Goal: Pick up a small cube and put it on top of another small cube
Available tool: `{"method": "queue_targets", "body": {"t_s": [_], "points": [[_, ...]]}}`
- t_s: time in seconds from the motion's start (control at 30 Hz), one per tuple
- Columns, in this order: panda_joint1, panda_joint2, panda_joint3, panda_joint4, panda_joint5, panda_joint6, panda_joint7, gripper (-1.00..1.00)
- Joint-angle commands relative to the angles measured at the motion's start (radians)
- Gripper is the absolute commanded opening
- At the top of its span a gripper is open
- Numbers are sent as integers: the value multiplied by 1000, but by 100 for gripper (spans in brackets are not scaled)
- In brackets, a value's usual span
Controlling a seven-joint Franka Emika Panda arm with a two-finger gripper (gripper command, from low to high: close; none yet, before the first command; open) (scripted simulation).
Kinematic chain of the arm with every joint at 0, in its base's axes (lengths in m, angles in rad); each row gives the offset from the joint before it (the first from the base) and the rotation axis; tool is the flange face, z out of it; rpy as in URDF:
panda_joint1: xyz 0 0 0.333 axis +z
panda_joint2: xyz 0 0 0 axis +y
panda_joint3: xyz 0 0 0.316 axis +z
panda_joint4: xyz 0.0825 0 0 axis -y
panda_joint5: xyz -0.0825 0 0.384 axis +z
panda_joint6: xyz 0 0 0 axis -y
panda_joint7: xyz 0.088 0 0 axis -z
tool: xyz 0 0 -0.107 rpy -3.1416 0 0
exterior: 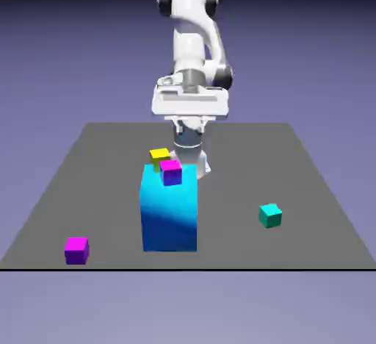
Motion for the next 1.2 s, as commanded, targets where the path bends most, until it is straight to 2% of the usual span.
{"method": "queue_targets", "body": {"t_s": [0.0, 0.83, 0.9, 1.03, 1.07, 1.17], "points": [[8, 36, 25, 19, -32, -36, -11, 0], [207, 942, 637, 481, -824, -936, -288, 0], [208, 946, 640, 483, -828, -940, -289, 0], [225, 1081, 538, 483, -987, -860, -193, 0], [225, 1081, 538, 483, -987, -860, -193, -100], [215, 1009, 593, 483, -902, -903, -245, -100]]}}
